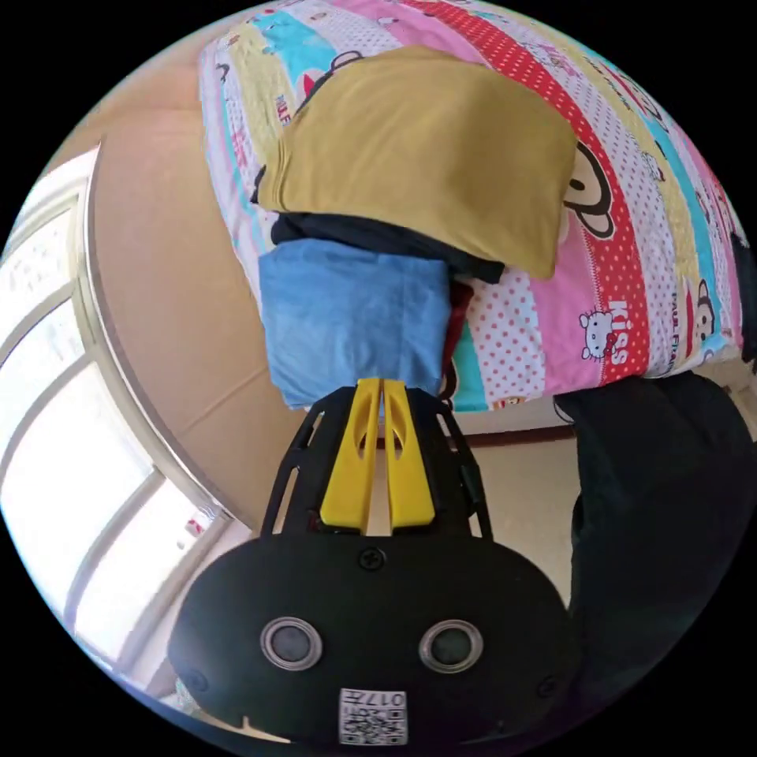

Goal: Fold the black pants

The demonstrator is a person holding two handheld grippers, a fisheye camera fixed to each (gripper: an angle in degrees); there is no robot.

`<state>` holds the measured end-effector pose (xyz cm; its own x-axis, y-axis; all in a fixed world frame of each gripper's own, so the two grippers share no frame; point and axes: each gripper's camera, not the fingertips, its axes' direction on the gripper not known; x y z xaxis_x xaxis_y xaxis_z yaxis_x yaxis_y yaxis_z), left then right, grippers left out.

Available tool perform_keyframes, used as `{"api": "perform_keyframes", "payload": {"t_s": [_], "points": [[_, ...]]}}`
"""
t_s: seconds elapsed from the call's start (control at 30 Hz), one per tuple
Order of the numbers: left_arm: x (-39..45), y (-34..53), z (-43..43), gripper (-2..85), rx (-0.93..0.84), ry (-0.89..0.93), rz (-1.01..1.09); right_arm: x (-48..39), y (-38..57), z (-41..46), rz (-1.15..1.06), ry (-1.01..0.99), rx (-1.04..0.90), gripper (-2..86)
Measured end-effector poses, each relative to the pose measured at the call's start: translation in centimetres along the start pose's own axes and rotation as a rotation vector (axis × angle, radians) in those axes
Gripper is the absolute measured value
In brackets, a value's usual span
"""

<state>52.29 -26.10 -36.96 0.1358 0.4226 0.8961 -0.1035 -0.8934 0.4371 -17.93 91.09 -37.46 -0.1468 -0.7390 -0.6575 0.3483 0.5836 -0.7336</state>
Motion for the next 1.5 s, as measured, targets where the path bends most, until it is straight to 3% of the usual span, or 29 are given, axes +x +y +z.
{"api": "perform_keyframes", "payload": {"t_s": [0.07,0.13,0.43,0.57,0.67,0.8,0.93,1.13,1.5], "points": [[2.5,0.4,-3.2,0.5,0.092,-0.233,0.056,-0.6,-0.4,1.2,0.002,-0.058,0.004,0.4],[4.1,1.0,-4.5,1.8,0.152,-0.316,0.09,-1.1,-0.7,2.2,0.001,-0.115,0.029,0.4],[7.8,5.9,-3.4,12.1,0.268,-0.322,0.1,-1.5,-0.6,8.3,0.018,-0.437,0.03,0.6],[10.2,9.0,-2.0,3.3,0.275,-0.485,0.16,-2.8,-0.4,11.3,-0.059,-0.507,-0.05,1.2],[12.4,11.1,-2.6,0.8,0.326,-0.625,0.174,-5.0,-0.7,13.7,-0.192,-0.577,-0.145,2.4],[16.1,13.5,-6.6,-0.2,0.463,-0.667,0.218,-10.0,-1.0,20.1,-0.33,-0.557,-0.348,6.0],[21.8,15.8,-11.5,-0.4,0.621,-0.824,0.326,-15.6,-0.7,26.1,-0.515,-0.779,-0.52,7.4],[26.7,17.3,-14.3,-0.4,0.675,-0.915,0.506,-18.1,-0.5,31.8,-0.601,-0.988,-0.593,9.6],[30.2,18.4,-17.7,-0.5,0.655,-0.913,0.797,-16.9,-0.9,37.4,-0.786,-1.014,-0.721,7.7]]}}
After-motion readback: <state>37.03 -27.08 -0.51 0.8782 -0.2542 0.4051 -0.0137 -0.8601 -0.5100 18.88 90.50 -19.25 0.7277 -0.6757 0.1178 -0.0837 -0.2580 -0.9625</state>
